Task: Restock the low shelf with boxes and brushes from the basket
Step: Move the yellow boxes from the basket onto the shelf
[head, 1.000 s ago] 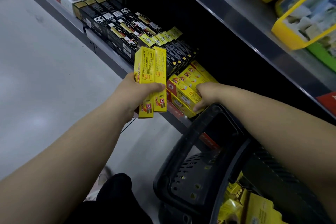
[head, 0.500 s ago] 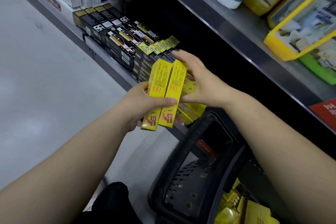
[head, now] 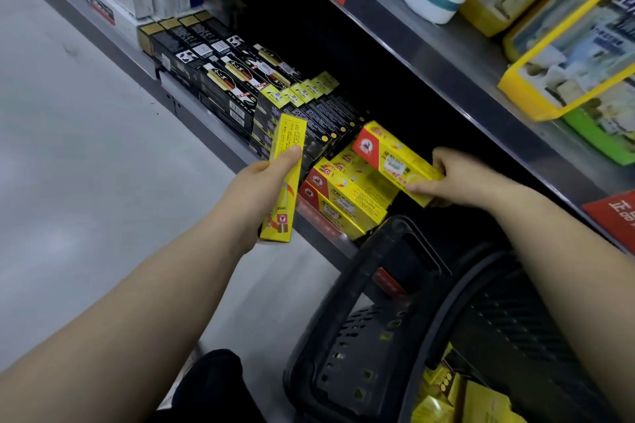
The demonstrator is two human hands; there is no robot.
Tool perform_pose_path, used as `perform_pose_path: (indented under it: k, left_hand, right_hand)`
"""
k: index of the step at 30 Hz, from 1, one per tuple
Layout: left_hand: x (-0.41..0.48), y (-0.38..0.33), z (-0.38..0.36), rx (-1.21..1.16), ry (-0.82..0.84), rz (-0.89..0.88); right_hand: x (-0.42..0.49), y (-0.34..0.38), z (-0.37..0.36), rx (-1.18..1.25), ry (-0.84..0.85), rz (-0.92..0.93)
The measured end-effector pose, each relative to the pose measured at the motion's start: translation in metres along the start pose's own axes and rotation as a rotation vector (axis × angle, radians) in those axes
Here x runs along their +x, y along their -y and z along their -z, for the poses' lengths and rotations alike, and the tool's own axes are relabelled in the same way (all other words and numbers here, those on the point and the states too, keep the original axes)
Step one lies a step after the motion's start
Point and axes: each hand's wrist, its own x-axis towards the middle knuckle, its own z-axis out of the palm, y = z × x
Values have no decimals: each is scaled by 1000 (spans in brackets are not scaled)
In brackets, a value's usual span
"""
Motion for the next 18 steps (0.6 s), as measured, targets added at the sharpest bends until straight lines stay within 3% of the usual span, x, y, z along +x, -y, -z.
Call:
perform_pose_path:
  k: [11, 18]
  left_hand:
    - [3, 2, -6, 10, 57, 23]
    - [1, 2, -8, 32, 47, -63]
  right_hand:
    - [38, 25, -38, -381, 226, 28]
    - [29, 31, -44, -350, 375, 61]
